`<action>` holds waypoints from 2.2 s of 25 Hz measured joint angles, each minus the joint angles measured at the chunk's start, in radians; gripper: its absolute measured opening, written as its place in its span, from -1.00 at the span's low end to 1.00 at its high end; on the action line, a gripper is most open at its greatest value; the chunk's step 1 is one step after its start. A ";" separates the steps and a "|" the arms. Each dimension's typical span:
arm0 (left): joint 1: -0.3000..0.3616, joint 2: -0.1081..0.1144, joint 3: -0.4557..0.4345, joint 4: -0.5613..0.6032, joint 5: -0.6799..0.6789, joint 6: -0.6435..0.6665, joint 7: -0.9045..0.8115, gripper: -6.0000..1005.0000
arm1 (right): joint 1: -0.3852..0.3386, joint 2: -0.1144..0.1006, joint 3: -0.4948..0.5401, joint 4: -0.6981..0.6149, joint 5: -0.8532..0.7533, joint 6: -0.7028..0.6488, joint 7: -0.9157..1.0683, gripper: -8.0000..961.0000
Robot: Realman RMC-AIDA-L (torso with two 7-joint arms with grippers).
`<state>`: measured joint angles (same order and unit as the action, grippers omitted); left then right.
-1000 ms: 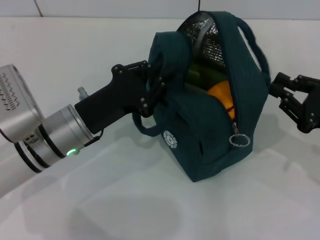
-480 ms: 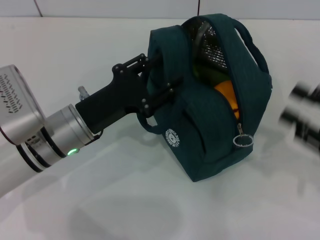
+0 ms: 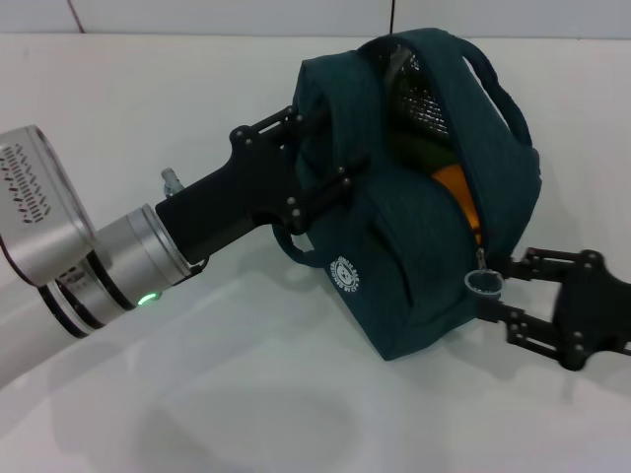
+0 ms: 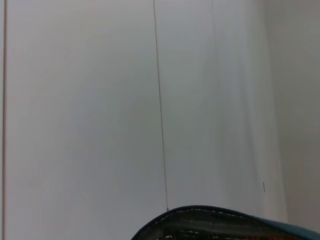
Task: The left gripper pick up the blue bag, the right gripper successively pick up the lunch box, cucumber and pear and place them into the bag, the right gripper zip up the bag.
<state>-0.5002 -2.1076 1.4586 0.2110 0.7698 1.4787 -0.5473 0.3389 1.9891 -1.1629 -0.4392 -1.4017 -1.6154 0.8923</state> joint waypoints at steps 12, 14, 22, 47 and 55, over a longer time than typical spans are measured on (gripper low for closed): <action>0.000 0.000 0.003 -0.001 0.000 0.003 0.001 0.12 | 0.035 0.020 -0.018 0.005 -0.025 0.044 -0.012 -0.20; 0.000 0.000 0.003 -0.003 0.000 0.003 0.002 0.12 | 0.030 0.021 -0.018 0.004 -0.022 0.037 -0.048 -0.29; 0.000 0.000 0.003 -0.003 0.000 0.006 0.013 0.13 | 0.026 0.023 -0.018 0.010 -0.018 0.010 -0.142 -0.80; 0.026 0.001 0.005 -0.021 -0.022 0.102 -0.087 0.57 | 0.062 0.028 -0.047 0.076 0.107 -0.147 -0.579 -0.97; 0.020 0.001 0.025 0.004 -0.030 0.092 -0.065 0.74 | 0.037 0.028 -0.045 0.067 0.141 -0.246 -0.630 -0.97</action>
<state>-0.4799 -2.1070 1.4841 0.2148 0.7402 1.5711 -0.6125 0.3758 2.0169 -1.2084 -0.3721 -1.2610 -1.8618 0.2621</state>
